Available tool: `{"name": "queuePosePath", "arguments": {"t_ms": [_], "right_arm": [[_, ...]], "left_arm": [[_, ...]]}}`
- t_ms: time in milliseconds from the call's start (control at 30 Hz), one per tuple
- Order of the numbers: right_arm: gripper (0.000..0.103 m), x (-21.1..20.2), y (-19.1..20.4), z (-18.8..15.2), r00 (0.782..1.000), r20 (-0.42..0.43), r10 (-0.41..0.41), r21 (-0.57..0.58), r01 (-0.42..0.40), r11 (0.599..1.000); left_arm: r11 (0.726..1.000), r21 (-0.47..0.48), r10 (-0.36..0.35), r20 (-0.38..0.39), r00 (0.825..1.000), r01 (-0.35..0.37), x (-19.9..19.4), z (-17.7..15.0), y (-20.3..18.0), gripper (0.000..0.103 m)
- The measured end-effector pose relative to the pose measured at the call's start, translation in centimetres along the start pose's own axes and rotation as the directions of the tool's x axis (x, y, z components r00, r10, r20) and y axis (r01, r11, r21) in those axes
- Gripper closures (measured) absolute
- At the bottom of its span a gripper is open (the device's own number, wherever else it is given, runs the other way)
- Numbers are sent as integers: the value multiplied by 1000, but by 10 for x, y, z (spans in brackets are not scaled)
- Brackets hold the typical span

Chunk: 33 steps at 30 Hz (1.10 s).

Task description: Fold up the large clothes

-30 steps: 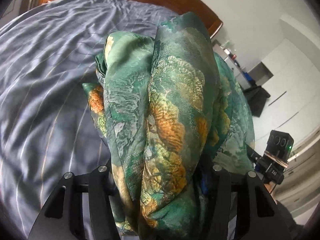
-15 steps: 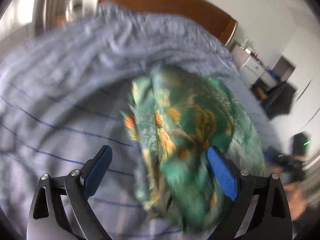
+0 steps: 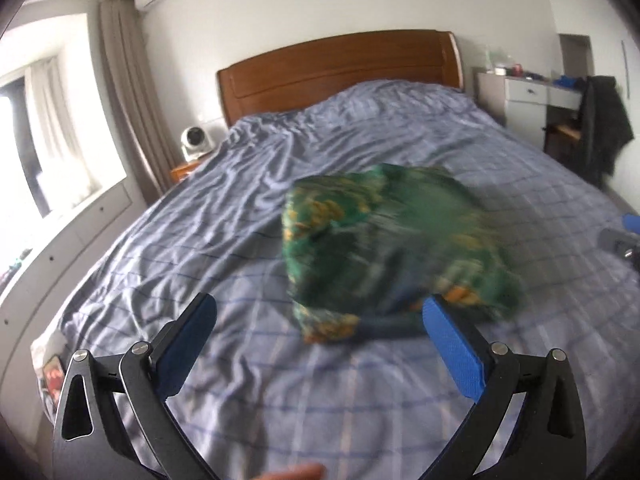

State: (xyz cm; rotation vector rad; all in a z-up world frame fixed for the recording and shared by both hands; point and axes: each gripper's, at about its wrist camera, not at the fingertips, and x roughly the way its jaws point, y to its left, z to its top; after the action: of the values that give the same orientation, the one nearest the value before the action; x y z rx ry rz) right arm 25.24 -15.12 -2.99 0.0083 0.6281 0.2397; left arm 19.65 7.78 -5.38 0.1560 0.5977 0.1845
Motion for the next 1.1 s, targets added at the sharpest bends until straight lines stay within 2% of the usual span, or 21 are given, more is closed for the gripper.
{"name": "queuePosePath", "arguments": {"t_ms": [100,133,267,533,800,900,1033,1100], "right_arm": [[5,-21,6,-11,999,-11,-37,-21,37,999],[1,-28,9,-14,999,-16,-51,-30,50,998],[1,-59,23,-25,997,-16,-72,-77,71,995],[1,-82,43,-41,993,-61,-101,-127,93,988],[0,-100,55,-53,992,-88,-86,-129,74,989],[1,-107,57,-55,992,-83,-91,-108,82,991],[0,-116,65,-58,987,-77,-143,-135,132,982],[0,-119,68,-59,986,-74,-150,-148,138,979]], "left_arm": [[1000,-18,-25,-14,1000,25,-14,-1,-9,0],[999,-25,-31,-24,999,30,-16,-2,-11,0],[998,-53,-35,-52,998,33,-29,-8,-19,0],[996,-79,-38,-99,994,30,-46,-22,-26,0],[986,-131,-110,-87,990,98,-69,-29,-24,0],[988,-133,-85,-88,993,73,-77,-31,-25,0],[994,-110,-36,-96,995,25,-84,-35,-28,0],[993,-116,-40,-109,993,27,-86,-36,-28,0]]}}
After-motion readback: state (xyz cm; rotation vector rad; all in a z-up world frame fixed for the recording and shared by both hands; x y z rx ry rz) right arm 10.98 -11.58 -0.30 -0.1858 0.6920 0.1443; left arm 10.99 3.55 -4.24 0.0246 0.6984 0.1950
